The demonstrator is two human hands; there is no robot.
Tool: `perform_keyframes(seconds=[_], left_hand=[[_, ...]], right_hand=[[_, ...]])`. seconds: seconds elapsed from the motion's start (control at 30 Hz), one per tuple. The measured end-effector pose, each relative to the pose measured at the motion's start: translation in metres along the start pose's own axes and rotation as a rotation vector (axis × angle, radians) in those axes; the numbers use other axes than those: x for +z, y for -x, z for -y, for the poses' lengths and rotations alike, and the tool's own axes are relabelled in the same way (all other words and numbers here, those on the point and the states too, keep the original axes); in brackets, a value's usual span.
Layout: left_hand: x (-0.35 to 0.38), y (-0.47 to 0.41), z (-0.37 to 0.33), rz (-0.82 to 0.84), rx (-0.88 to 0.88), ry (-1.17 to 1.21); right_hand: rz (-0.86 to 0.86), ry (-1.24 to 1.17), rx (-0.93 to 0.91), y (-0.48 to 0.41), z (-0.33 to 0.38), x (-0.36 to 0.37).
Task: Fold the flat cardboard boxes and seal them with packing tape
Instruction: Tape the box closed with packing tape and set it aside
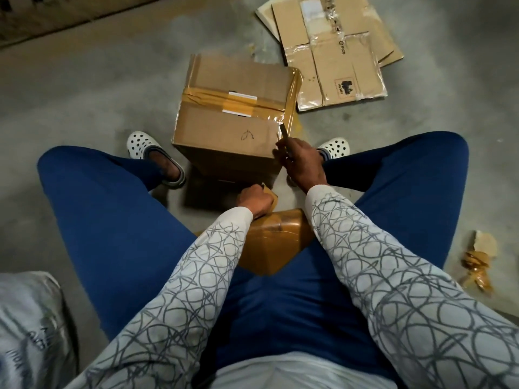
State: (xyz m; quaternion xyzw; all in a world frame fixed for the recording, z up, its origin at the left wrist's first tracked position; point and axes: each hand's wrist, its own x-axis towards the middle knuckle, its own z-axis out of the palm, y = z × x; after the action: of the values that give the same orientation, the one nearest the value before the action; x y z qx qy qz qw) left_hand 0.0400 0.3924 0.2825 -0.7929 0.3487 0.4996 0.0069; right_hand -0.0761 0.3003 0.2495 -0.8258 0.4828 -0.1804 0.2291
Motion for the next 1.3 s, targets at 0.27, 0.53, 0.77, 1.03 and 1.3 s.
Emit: perform_keyframes(seconds=[0.27,0.53,0.77,1.03,1.3], left_hand=[[-0.020,0.002,0.007,-0.183,-0.156,0.320],[-0.127,0.007,0.038,-0.532,-0.164,0.810],[-0.222,-0.008,0.067,-0.786,0.130,0.445],[-0.192,-0.074,0.103,-0.455,0.037,-0.091],[-0.174,-0.078,0.093,-0.341,-0.042,0.085]], right_hand=[[-0.003,-0.057,0.168,-0.001,0.008,0.002],[0.042,0.057,0.080,0.001,0.025,-0.005],[0.017,-0.107,0.311,-0.016,0.035,0.009],[0.107,-0.081,0.333,-0.011,0.012,0.021],[-0.046,-0.424,0.688,-0.038,-0.011,0.013]])
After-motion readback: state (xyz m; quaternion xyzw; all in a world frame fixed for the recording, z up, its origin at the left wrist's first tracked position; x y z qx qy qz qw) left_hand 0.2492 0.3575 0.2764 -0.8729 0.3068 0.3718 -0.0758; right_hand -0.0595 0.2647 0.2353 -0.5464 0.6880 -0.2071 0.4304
